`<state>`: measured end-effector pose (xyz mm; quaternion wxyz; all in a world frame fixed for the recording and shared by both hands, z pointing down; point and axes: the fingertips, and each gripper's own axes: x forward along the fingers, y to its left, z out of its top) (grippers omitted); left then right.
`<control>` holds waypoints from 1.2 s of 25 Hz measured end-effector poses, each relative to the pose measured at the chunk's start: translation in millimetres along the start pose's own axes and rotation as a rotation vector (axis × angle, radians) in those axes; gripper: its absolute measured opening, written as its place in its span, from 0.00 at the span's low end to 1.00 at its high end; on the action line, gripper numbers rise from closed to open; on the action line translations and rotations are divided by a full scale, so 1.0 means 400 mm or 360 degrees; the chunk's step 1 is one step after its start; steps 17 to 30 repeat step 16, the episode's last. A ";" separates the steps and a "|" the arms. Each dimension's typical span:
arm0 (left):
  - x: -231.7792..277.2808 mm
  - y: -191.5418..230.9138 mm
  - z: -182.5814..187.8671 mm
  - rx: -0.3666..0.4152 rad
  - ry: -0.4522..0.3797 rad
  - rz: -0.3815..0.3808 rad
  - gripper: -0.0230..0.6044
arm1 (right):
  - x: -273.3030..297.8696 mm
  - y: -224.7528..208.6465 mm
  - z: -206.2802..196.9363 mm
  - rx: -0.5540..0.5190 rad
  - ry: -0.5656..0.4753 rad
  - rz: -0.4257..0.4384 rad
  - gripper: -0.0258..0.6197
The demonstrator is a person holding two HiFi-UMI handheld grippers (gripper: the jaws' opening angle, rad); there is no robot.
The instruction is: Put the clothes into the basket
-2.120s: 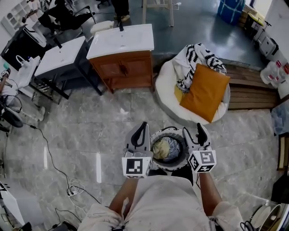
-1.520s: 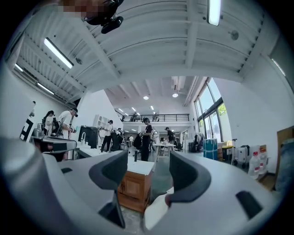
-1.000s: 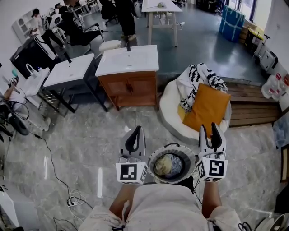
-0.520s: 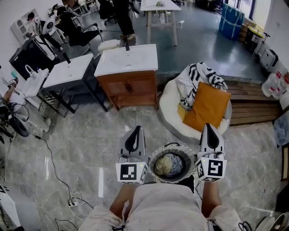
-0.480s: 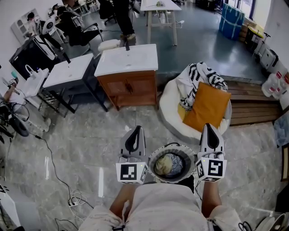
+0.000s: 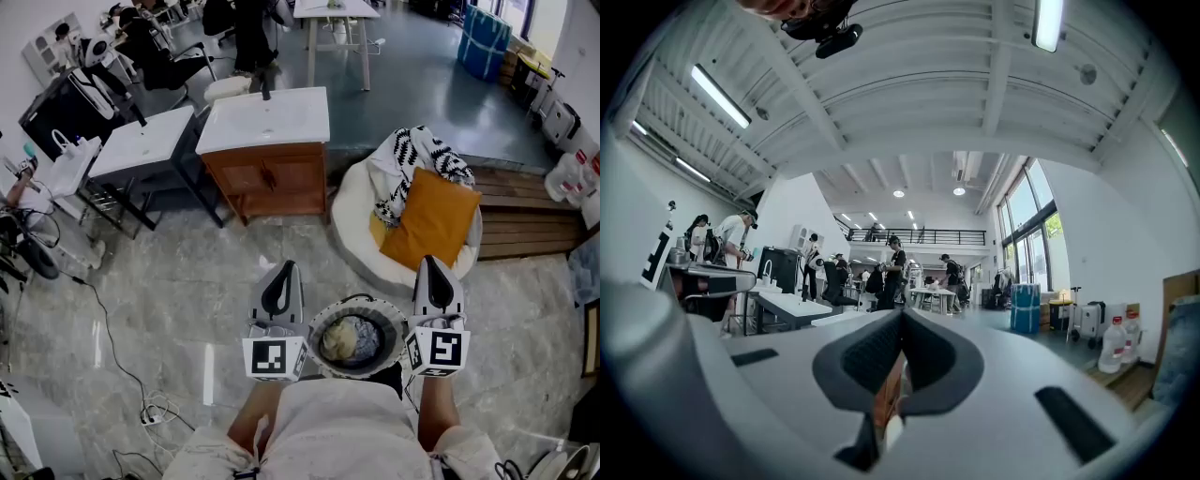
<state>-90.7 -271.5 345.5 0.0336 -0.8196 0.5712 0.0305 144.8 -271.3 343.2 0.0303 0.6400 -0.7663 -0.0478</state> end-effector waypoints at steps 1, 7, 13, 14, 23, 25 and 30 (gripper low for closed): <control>-0.001 0.001 -0.001 -0.0005 0.0002 0.0002 0.05 | 0.000 0.001 0.001 0.0000 -0.0001 0.0001 0.02; 0.002 0.000 -0.004 -0.0018 0.0001 -0.0001 0.05 | 0.002 -0.003 0.002 0.0001 -0.0002 -0.0007 0.02; 0.009 -0.006 -0.007 -0.0016 0.0003 -0.0008 0.05 | 0.006 -0.006 -0.002 -0.0002 -0.0005 -0.0010 0.02; 0.010 -0.006 -0.006 -0.0018 0.0003 -0.0008 0.05 | 0.007 -0.007 -0.002 -0.0002 -0.0005 -0.0011 0.02; 0.012 -0.007 -0.007 -0.0020 0.0004 -0.0010 0.05 | 0.008 -0.008 -0.003 -0.0003 -0.0005 -0.0012 0.02; 0.012 -0.007 -0.007 -0.0020 0.0004 -0.0010 0.05 | 0.008 -0.008 -0.003 -0.0003 -0.0005 -0.0012 0.02; 0.012 -0.007 -0.007 -0.0020 0.0004 -0.0010 0.05 | 0.008 -0.008 -0.003 -0.0003 -0.0005 -0.0012 0.02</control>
